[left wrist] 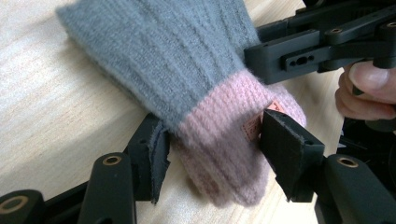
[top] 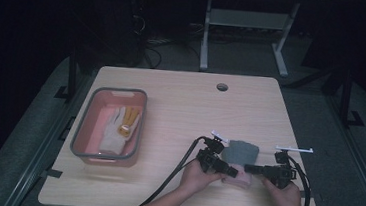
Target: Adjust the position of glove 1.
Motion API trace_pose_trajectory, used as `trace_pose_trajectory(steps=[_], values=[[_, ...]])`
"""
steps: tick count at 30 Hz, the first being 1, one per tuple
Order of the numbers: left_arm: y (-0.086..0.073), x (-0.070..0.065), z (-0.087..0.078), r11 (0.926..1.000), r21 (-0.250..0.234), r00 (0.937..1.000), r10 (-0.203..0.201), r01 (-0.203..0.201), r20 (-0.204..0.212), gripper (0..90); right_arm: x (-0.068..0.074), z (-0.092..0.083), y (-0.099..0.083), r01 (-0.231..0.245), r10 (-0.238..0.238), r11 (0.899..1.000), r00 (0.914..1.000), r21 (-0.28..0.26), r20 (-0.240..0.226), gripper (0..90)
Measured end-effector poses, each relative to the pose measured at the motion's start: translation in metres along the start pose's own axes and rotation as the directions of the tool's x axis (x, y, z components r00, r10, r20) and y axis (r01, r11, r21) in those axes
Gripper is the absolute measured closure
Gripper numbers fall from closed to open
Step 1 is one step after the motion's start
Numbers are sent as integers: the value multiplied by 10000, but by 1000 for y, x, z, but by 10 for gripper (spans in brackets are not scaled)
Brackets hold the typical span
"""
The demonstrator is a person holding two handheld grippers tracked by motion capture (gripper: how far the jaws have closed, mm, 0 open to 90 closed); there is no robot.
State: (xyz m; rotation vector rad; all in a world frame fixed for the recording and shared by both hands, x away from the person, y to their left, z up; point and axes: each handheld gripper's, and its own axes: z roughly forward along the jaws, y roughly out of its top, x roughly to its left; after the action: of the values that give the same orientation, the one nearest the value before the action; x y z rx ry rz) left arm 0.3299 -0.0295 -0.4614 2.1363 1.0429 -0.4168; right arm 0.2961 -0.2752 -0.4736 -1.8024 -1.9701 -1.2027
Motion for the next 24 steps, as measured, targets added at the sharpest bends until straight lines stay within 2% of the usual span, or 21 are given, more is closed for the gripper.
trace_pose_trajectory(steps=[4,7,9,12,15,24], values=[[1,0,1,10000,27,10000,-7,7,14,438,0,2,0,-76,76,10000,10000,41,-49,631],[1,1,1,10000,-4,10000,-31,31,23,484,-2,2,0,-167,167,9999,9992,-7,-354,674],[0,2,2,9999,-102,9999,-114,114,28,509,-1,2,0,-42,40,10000,9988,-38,-482,698],[-1,6,1,9988,-291,9988,-378,387,321,550,-1,3,0,88,-90,10000,9984,-40,-559,718],[-2,11,0,9980,-411,9969,-462,489,644,594,0,3,1,157,-162,9998,9978,-82,-642,728],[-1,10,-3,9979,-496,9972,-389,421,640,649,3,1,1,197,-203,9998,9975,-99,-683,743]])
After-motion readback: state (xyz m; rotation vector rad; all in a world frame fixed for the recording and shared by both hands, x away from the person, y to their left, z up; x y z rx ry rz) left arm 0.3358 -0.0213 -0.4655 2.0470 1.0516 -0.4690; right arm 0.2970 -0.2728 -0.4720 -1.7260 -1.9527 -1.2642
